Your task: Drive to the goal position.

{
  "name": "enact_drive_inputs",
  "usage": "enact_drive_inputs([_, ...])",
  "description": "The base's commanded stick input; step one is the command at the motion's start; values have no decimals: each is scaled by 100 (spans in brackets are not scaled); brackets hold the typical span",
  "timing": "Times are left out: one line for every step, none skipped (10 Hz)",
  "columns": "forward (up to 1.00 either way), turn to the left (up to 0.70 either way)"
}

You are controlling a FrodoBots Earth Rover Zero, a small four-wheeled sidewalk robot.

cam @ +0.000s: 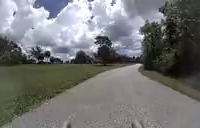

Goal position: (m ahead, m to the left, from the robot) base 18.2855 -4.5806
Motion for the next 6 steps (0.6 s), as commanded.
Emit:
enact_drive_inputs([70,-24])
enact_drive_inputs([70,-1])
enact_drive_inputs([70,1])
enact_drive_inputs([70,1])
enact_drive_inputs([70,1])
enact_drive_inputs([70,1])
